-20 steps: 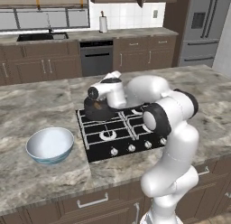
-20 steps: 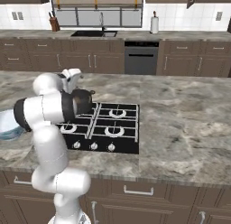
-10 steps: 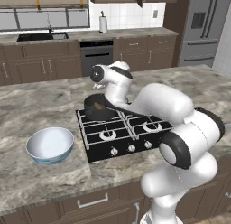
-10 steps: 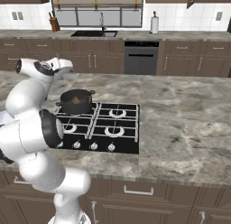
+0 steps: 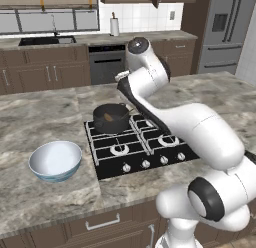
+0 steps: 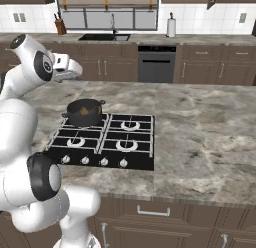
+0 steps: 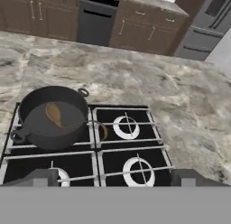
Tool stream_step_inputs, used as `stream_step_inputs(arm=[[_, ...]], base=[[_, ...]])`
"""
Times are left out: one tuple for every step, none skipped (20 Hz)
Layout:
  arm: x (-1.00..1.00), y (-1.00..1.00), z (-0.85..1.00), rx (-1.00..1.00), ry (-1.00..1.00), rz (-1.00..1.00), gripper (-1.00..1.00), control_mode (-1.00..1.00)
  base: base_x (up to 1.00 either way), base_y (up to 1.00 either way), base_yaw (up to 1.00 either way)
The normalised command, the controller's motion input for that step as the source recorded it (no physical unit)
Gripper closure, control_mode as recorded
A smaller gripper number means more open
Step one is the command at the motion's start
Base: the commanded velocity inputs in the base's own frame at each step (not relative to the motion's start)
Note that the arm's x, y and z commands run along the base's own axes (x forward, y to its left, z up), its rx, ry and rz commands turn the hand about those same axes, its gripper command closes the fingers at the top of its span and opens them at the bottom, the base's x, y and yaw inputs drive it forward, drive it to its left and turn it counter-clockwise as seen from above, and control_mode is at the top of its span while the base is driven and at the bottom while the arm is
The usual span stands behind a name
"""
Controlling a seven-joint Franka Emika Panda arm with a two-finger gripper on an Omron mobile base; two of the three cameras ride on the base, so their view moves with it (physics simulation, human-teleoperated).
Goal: Open the cabinet and move the ladle to the pot. Then close the cabinet.
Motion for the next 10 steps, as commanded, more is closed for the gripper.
stream_step_inputs(arm=[[-0.79,-0.41,0.36,0.22,0.26,-0.10,-1.00,-1.00],[-0.81,-0.46,0.25,0.21,0.25,-0.08,-1.00,-1.00],[-0.74,-0.48,0.13,0.22,0.28,-0.07,-1.00,-1.00],[-0.70,-0.44,0.04,0.23,0.28,-0.06,-1.00,-1.00],[-0.61,-0.44,0.00,0.25,0.31,-0.06,-1.00,-1.00],[-0.49,-0.33,0.00,0.24,0.34,-0.06,-1.00,-1.00],[-0.45,-0.36,0.00,0.24,0.36,-0.05,-1.00,-1.00],[-0.39,-0.31,0.00,0.20,0.36,-0.05,-1.00,-1.00],[-0.36,-0.28,-0.02,0.17,0.37,-0.05,-1.00,-1.00],[-0.36,-0.23,-0.07,0.16,0.37,-0.03,-1.00,-1.00]], base=[[0.00,0.00,0.00],[0.00,0.00,0.00],[0.00,0.00,0.00],[0.00,0.00,0.00],[0.00,0.00,0.00],[0.00,0.00,0.00],[0.00,0.00,0.00],[0.00,0.00,0.00],[0.00,0.00,0.00],[0.00,0.00,0.00]])
